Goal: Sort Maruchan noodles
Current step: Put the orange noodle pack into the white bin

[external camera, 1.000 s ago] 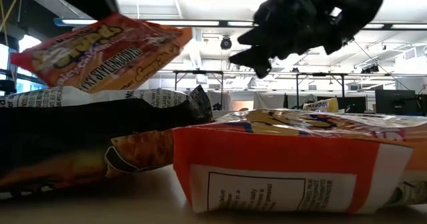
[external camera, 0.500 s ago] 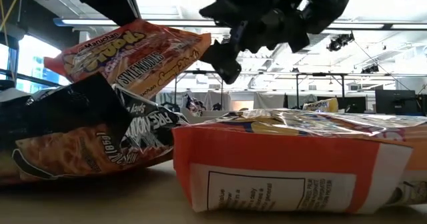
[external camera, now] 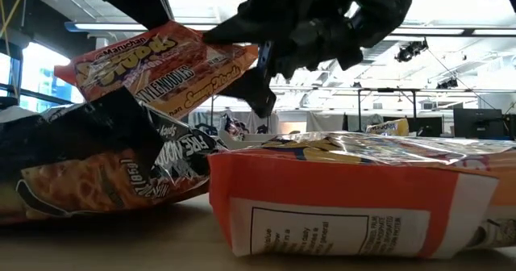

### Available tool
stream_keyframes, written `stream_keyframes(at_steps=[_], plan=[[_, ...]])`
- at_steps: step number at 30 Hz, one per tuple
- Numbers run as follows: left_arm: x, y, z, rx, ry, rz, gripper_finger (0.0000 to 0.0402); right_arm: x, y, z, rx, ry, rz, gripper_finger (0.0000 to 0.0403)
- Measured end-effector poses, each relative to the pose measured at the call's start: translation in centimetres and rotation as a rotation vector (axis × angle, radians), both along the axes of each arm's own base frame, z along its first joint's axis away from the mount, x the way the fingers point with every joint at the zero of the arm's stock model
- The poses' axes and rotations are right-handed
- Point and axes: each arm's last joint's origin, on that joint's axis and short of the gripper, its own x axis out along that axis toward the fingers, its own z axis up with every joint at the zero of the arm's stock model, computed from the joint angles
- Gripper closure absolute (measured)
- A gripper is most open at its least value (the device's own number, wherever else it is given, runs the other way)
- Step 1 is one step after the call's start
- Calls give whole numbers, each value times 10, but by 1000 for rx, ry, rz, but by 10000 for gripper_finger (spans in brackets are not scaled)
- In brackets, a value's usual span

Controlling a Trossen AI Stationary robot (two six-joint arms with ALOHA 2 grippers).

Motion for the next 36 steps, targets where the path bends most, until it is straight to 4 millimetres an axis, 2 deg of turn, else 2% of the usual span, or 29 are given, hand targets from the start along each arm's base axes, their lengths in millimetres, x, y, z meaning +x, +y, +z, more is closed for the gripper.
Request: stream_keyframes(at_steps=[5,8,11,16,21,30,36], plan=[[0,0,0,-13,-27,22,401,7,2,-10,-3,-3,4,135],[1,0,0,-26,-49,40,401,8,3,-10,-20,-39,7,153],[1,-1,0,-43,-71,60,401,8,7,-9,-63,-70,8,187],[2,-1,0,-81,-109,100,401,7,16,-7,-124,-126,50,267],[-2,-1,5,-210,-94,140,388,7,20,-7,-176,-160,84,326],[-36,-9,50,-517,-256,236,323,7,21,-7,-298,-239,137,316],[-35,-19,54,-733,-309,309,256,7,22,-7,-367,-270,129,321]])
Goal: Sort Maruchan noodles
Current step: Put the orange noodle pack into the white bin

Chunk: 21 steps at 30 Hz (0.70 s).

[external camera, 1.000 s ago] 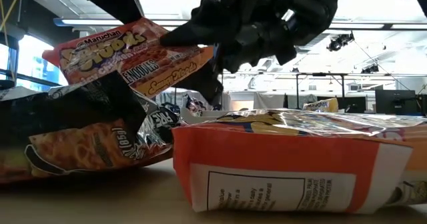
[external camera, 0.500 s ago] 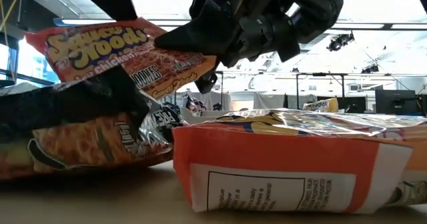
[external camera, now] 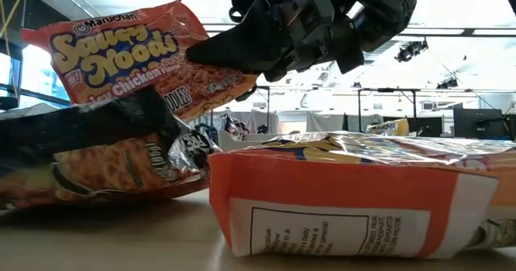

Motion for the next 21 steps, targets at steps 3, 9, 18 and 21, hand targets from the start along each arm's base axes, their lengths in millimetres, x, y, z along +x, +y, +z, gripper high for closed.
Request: stream_keyframes(at_steps=[3,9,18,21], plan=[[6,-3,-6,-21,4,-3,218,0,3,0,-24,-16,15,321],[15,-4,-25,18,92,-10,165,-3,16,0,-61,-43,58,322],[23,-12,-41,43,118,-33,162,-6,32,1,-98,-74,108,322],[30,-18,-48,35,121,-103,165,-6,32,1,-97,-81,109,322]])
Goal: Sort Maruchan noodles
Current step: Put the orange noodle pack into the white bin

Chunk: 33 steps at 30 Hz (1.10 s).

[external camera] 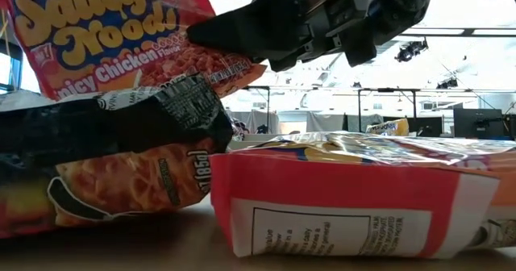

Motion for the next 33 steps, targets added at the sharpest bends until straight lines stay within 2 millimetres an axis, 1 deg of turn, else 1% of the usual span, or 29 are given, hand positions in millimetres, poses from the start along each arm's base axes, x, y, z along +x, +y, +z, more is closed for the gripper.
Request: stream_keyframes(at_steps=[3,5,7,10,14,17,21,26,30,33], plan=[[6,-4,-5,-9,3,-59,178,0,0,0,1,-3,1,322],[7,-3,-7,-3,12,-64,197,0,0,0,2,-4,1,322],[7,-3,-7,1,15,-68,222,0,0,0,4,-4,-1,322],[7,-3,-7,11,21,-87,272,0,0,1,20,0,-6,317],[6,-2,-7,23,28,-98,336,1,0,1,31,7,-41,292],[5,-2,-6,29,31,-102,365,1,-1,1,26,4,-60,267],[1,2,0,30,43,-105,379,1,-3,6,23,-9,-74,238],[-7,12,16,39,22,-79,388,-6,-11,26,-27,3,-78,225],[-11,33,31,42,19,1,391,-22,-24,50,-126,77,-141,233],[-9,59,42,27,30,83,392,-42,-35,60,-220,150,-184,260]])
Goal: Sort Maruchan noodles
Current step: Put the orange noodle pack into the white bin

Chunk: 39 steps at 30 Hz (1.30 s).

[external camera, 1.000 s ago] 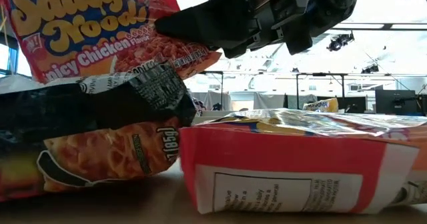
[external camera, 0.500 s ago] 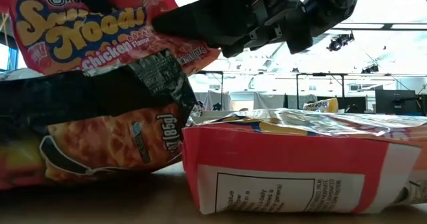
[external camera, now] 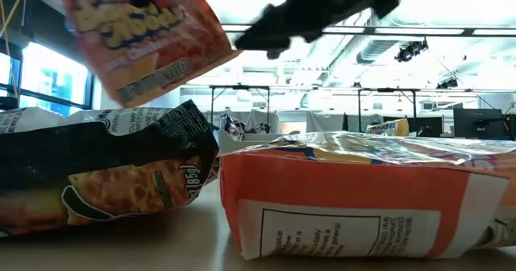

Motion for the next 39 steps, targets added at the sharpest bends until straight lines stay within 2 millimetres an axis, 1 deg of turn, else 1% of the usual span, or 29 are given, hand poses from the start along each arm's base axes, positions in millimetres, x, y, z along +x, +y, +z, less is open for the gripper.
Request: stream_keyframes(at_steps=[2,4,7,8,9,11,14,17,20,23,27,32,36,39], plan=[[2,21,8,-16,3,58,392,-15,-7,0,-52,24,-39,290],[2,46,15,-26,24,118,392,-31,-16,-2,-88,24,-88,327],[0,84,25,-54,56,189,392,-55,-34,-9,-108,-5,-167,385],[-1,98,28,-61,69,206,392,-63,-39,-11,-106,-25,-184,393],[-3,112,32,-69,75,223,392,-70,-45,-13,-105,-45,-201,395],[-7,142,37,-88,93,274,392,-82,-56,-14,-98,-94,-242,384],[-19,189,42,-124,127,364,392,-96,-75,-14,-99,-131,-315,377],[-35,235,43,-152,163,458,392,-102,-91,-8,-104,-156,-375,381],[-53,277,41,-165,184,542,392,-105,-105,-5,-112,-172,-390,394],[-72,315,36,-177,213,608,392,-106,-117,-3,-111,-174,-405,400],[-94,354,24,-191,272,658,392,-109,-127,-3,-94,-164,-418,400],[-112,392,4,-228,329,667,392,-110,-132,-2,-95,-167,-434,402],[-119,416,-14,-246,349,672,392,-110,-132,-2,-95,-175,-434,402],[-120,426,-26,-259,377,653,392,-110,-132,-2,-80,-173,-442,402]])
